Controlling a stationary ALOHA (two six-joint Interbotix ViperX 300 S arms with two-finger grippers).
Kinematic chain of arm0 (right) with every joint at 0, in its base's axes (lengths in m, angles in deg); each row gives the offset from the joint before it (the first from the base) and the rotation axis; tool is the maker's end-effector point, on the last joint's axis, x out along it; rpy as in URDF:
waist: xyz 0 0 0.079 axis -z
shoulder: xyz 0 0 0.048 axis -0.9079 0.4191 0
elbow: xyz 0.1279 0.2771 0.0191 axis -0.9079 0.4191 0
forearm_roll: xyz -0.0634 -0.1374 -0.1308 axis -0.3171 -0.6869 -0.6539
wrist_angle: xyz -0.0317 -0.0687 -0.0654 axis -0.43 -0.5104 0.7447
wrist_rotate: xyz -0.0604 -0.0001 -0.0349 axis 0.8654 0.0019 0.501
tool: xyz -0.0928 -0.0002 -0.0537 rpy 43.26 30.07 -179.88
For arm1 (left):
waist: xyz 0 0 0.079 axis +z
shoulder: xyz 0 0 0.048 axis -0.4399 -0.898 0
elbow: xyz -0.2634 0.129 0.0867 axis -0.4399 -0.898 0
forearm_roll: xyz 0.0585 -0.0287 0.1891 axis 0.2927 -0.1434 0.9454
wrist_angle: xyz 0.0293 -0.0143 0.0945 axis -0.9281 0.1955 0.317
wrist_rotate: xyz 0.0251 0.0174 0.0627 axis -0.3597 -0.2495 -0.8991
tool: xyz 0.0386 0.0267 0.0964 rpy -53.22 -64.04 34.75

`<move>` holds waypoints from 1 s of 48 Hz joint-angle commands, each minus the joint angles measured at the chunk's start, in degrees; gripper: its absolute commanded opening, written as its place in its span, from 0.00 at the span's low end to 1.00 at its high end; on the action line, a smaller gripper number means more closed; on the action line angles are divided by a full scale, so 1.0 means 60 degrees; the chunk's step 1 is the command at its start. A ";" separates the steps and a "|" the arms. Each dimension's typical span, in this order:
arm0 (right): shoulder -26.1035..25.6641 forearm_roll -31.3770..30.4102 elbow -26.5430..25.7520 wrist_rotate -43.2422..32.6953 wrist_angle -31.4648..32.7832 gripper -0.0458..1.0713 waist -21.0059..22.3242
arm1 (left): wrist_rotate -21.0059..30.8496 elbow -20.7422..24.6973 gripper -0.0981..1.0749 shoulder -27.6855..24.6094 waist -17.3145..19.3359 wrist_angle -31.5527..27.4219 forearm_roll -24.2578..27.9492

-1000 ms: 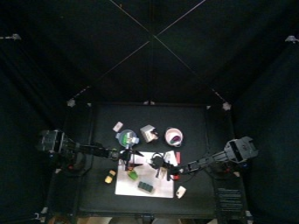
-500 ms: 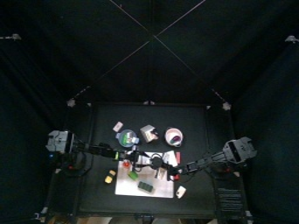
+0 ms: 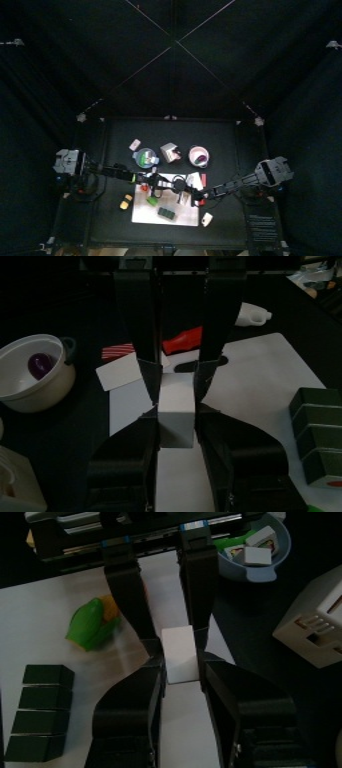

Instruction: Hand over sushi piece to left hand

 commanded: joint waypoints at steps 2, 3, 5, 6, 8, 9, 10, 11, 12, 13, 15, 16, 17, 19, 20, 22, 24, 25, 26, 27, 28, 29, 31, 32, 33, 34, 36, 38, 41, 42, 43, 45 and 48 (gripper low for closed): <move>-0.0146 -0.0015 -0.0220 -0.0044 0.0029 0.61 0.0044 | 0.0029 0.0176 0.58 0.0103 0.0000 0.0103 0.0000; -0.0161 -0.0015 -0.0220 -0.0044 0.0029 0.61 0.0044 | 0.0029 0.0176 0.58 0.0103 0.0000 0.0103 -0.0015; -0.0161 0.0000 -0.0220 -0.0029 0.0044 0.61 0.0044 | 0.0029 0.0176 0.58 0.0117 0.0000 0.0103 0.0000; -0.0161 0.0029 -0.0205 -0.0029 0.0073 0.62 0.0044 | 0.0029 0.0161 0.58 0.0117 0.0000 0.0103 0.0000; -0.0161 0.0073 -0.0205 -0.0044 0.0132 0.63 0.0059 | 0.0029 0.0161 0.58 0.0117 0.0000 0.0103 0.0000; -0.0161 0.0117 -0.0205 -0.0029 0.0161 0.63 0.0073 | 0.0029 0.0161 0.58 0.0117 0.0000 0.0103 0.0000; -0.0161 0.0161 -0.0205 -0.0029 0.0190 0.64 0.0073 | 0.0029 0.0161 0.58 0.0117 0.0000 0.0103 -0.0015; -0.0161 0.0190 -0.0220 -0.0029 0.0220 0.65 0.0073 | 0.0029 0.0146 0.58 0.0117 0.0000 0.0117 -0.0015; -0.0161 0.0234 -0.0205 -0.0029 0.0249 0.66 0.0073 | 0.0029 0.0146 0.58 0.0117 0.0000 0.0103 -0.0015; -0.0161 0.0264 -0.0205 -0.0029 0.0278 0.67 0.0073 | 0.0029 0.0146 0.58 0.0117 0.0000 0.0103 -0.0015; -0.0161 0.0278 -0.0205 -0.0029 0.0293 0.69 0.0073 | 0.0029 0.0146 0.58 0.0117 0.0000 0.0103 -0.0015; -0.0161 0.0278 -0.0205 -0.0029 0.0293 0.70 0.0073 | 0.0029 0.0146 0.58 0.0117 0.0000 0.0103 -0.0015; -0.0146 0.0278 -0.0205 -0.0029 0.0293 0.71 0.0059 | 0.0029 0.0146 0.58 0.0117 0.0000 0.0103 -0.0015; -0.0161 0.0293 -0.0190 -0.0029 0.0293 0.74 0.0073 | 0.0029 0.0146 0.58 0.0117 0.0000 0.0103 -0.0029; -0.0161 0.0293 -0.0176 -0.0029 0.0293 0.75 0.0073 | 0.0029 0.0146 0.58 0.0117 0.0000 0.0103 -0.0029; -0.0161 0.0337 -0.0161 -0.0029 0.0308 0.77 0.0073 | 0.0029 0.0146 0.58 0.0117 0.0000 0.0103 -0.0029; -0.0161 0.0352 -0.0161 -0.0029 0.0322 0.79 0.0073 | 0.0029 0.0132 0.58 0.0103 0.0000 0.0103 -0.0029; -0.0161 0.0366 -0.0161 -0.0029 0.0308 0.79 0.0073 | 0.0029 0.0132 0.58 0.0117 0.0000 0.0103 -0.0029; -0.0161 0.0366 -0.0146 -0.0029 0.0322 0.80 0.0073 | 0.0029 0.0132 0.58 0.0103 0.0000 0.0103 -0.0029; -0.0161 0.0366 -0.0132 -0.0029 0.0322 0.80 0.0073 | 0.0029 0.0132 0.58 0.0117 0.0000 0.0103 -0.0029; -0.0161 0.0366 -0.0132 -0.0029 0.0322 0.80 0.0059 | 0.0029 0.0132 0.58 0.0117 0.0000 0.0103 -0.0029; -0.0161 0.0366 -0.0132 -0.0029 0.0308 0.80 0.0073 | 0.0029 0.0132 0.58 0.0103 0.0000 0.0103 -0.0029; -0.0161 0.0352 -0.0132 -0.0015 0.0278 0.80 0.0059 | 0.0029 0.0117 0.58 0.0103 0.0000 0.0103 -0.0044; -0.0161 0.0337 -0.0132 -0.0015 0.0264 0.80 0.0073 | 0.0029 0.0117 0.58 0.0103 0.0000 0.0103 -0.0029; -0.0176 0.0322 -0.0132 -0.0015 0.0264 0.80 0.0059 | 0.0029 0.0117 0.58 0.0117 0.0000 0.0088 -0.0029; -0.0190 0.0337 -0.0132 -0.0015 0.0264 0.80 0.0059 | 0.0029 0.0117 0.58 0.0117 0.0000 0.0088 -0.0044; -0.0205 0.0322 -0.0117 -0.0015 0.0234 0.80 0.0000 | 0.0029 0.0103 0.58 0.0117 0.0000 0.0103 -0.0044; -0.0234 0.0308 -0.0059 0.0000 0.0205 0.80 0.0000 | 0.0029 0.0103 0.58 0.0117 0.0015 0.0103 -0.0044; -0.0308 0.0352 -0.0015 0.0073 0.0205 0.80 0.0000 | 0.0029 0.0103 0.58 0.0117 0.0029 0.0103 -0.0059; -0.0366 0.0366 0.0000 0.0132 0.0205 0.80 -0.0015 | 0.0029 0.0103 0.58 0.0117 0.0029 0.0103 -0.0059; -0.0396 0.0381 0.0044 0.0205 0.0205 0.80 -0.0015 | 0.0029 0.0103 0.58 0.0117 0.0015 0.0103 -0.0073; -0.0498 0.0439 0.0073 0.0366 0.0220 0.80 -0.0088 | 0.0029 0.0103 0.58 0.0117 0.0015 0.0103 -0.0088; -0.0688 0.0645 0.0132 0.0703 0.0264 0.80 -0.0234 | 0.0029 0.0103 0.58 0.0117 0.0015 0.0088 -0.0088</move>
